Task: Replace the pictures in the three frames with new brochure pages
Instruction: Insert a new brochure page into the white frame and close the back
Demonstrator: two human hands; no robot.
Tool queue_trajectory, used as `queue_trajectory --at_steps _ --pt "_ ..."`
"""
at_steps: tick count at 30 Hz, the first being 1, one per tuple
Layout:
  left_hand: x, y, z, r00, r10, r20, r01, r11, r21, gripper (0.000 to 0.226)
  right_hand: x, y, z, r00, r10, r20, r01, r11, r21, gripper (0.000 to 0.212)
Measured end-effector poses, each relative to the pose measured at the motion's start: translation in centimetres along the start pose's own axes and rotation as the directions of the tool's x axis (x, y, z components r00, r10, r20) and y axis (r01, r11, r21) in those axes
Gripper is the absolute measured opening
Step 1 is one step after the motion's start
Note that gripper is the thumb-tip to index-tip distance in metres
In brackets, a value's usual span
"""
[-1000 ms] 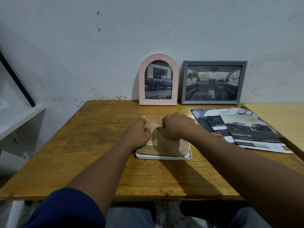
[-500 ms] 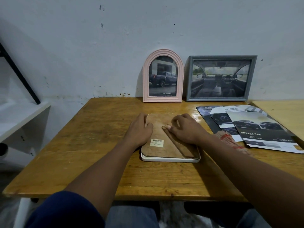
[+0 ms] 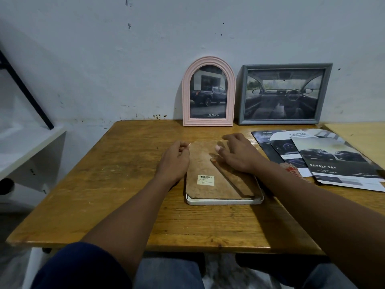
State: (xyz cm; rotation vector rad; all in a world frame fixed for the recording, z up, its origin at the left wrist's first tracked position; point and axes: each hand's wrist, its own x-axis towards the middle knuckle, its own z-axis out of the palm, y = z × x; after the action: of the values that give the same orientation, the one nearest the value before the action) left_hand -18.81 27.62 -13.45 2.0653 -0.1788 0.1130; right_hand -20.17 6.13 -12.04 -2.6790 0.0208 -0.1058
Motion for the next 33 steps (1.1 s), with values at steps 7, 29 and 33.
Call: queue_trajectory --at_steps 7,29,33 --pt "0.4 -0.9 0.1 1.0 0.021 -0.006 -0.021 0.999 0.044 0.022 0.7 0.7 0.9 0.999 0.002 -0.049 0.0 0.999 0.038 0.062" --pt "-0.6 -0.9 -0.1 0.936 -0.018 0.351 -0.188 0.817 0.545 0.07 -0.7 0.8 -0.1 0.938 0.31 -0.155 -0.115 0.7 0.704 0.029" --pt "-0.9 0.1 -0.2 0.906 -0.07 0.418 -0.221 0.763 0.608 0.07 -1.0 0.8 0.2 0.974 0.169 -0.152 -0.063 0.842 0.535 0.027"
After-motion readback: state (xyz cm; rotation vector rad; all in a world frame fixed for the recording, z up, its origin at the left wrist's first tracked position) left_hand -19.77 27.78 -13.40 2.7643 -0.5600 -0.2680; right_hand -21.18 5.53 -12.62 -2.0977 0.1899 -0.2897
